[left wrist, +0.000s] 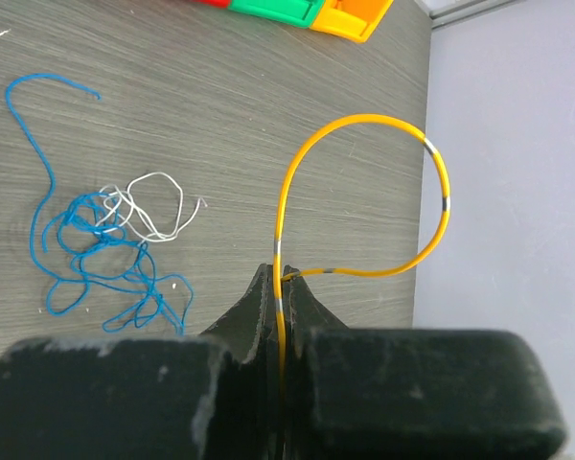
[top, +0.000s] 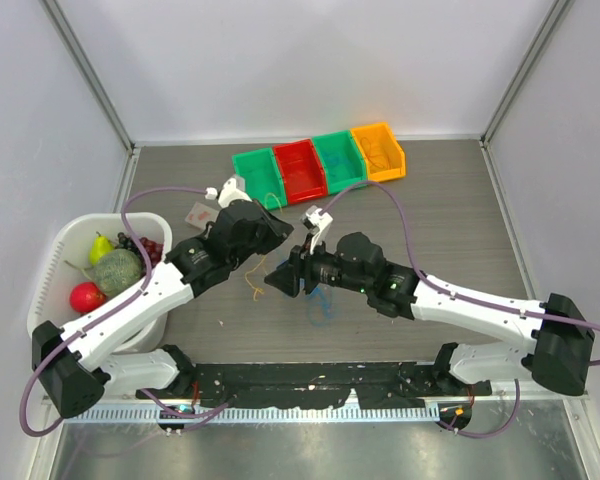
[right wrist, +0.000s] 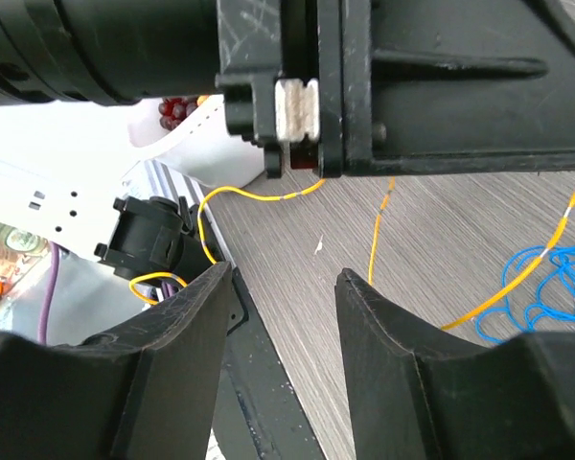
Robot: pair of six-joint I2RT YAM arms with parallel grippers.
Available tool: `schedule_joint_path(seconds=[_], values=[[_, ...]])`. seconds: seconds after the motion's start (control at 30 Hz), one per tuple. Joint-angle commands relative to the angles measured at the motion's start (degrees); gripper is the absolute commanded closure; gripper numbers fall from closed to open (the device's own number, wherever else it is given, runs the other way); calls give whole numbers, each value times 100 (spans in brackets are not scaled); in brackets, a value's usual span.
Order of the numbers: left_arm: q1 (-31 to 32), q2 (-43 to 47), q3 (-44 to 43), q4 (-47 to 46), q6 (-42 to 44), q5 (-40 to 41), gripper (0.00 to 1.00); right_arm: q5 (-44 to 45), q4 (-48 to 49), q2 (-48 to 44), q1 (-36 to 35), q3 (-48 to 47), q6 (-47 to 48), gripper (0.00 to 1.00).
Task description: Untangle the cables
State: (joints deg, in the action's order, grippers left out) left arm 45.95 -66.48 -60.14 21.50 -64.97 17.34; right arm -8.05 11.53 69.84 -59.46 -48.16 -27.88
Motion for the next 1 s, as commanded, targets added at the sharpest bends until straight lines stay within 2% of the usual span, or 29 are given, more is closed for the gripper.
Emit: schedule_joint_path(seconds=[0.0,0.07,0.13,0.2,0.33,0.53,0.7,0.97], values=[[-25,214,46,-23,-200,208,100,225,-115,-277,-74,-308,432,47],[-16,258,20,169,-279,391,100,260,-317,-627,-74,-168,503,47],[-16,293,-120,512,-419,708,100,522,-546,-988,-74,43,520,39],[-25,250,-313,1151,-804,1050,100,525,-766,-1174,-74,158,617,36],[-25,-14,-788,2138,-1404,1429,100,-431,56,-1210,-127,421,704,34],[-25,12,-736,2008,-1527,1202,100,-1180,472,-455,-206,141,1371,34],[-95,38,-780,2157,-1484,1044,100,-1663,482,-15,-233,-141,1838,38],[-236,153,-455,1665,-1308,455,100,-2165,-71,258,-250,-598,2304,41]])
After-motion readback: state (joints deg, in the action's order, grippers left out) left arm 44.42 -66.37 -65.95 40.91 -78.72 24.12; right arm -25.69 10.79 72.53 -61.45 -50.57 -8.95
